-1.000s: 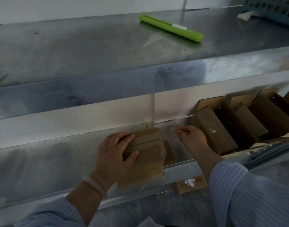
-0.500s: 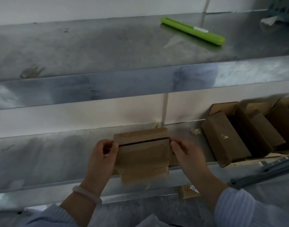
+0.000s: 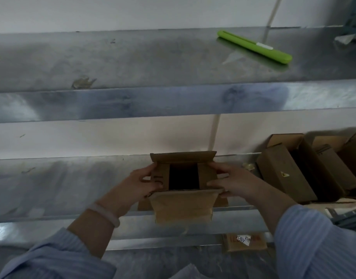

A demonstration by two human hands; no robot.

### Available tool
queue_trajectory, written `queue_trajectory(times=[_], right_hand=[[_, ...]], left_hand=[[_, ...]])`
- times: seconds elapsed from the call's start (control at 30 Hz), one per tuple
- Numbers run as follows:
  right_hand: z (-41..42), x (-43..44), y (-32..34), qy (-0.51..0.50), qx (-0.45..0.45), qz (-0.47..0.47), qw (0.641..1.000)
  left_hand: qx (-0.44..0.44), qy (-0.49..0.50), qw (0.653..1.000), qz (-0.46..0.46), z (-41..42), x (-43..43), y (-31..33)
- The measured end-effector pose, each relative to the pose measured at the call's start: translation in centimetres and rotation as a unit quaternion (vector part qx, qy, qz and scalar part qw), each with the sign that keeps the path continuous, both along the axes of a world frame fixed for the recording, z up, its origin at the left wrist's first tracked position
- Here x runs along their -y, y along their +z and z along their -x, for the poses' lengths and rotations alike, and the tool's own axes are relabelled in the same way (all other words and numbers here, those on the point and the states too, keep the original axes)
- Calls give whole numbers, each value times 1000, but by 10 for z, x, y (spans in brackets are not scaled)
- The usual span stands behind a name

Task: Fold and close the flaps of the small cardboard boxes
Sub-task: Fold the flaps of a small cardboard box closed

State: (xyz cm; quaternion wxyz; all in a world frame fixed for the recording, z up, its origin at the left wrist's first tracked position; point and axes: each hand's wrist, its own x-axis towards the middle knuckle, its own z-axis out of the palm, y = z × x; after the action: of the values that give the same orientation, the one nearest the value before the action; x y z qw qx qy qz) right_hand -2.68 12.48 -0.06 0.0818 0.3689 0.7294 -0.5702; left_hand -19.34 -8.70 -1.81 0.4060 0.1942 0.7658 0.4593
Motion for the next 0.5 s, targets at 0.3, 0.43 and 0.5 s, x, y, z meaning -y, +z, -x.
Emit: queue_trajectory(times=[0.3, 0.43, 0.5], right_hand=[[36, 14, 14, 100, 146, -197, 964], [33, 15, 16, 74, 128, -169, 974], [27, 15, 16, 58, 102, -144, 983]], left_hand=[[-67, -17, 978, 196, 6, -40, 15], [-67, -23, 979, 193, 7, -39, 14], [-71, -10, 983, 166, 5, -32, 10]])
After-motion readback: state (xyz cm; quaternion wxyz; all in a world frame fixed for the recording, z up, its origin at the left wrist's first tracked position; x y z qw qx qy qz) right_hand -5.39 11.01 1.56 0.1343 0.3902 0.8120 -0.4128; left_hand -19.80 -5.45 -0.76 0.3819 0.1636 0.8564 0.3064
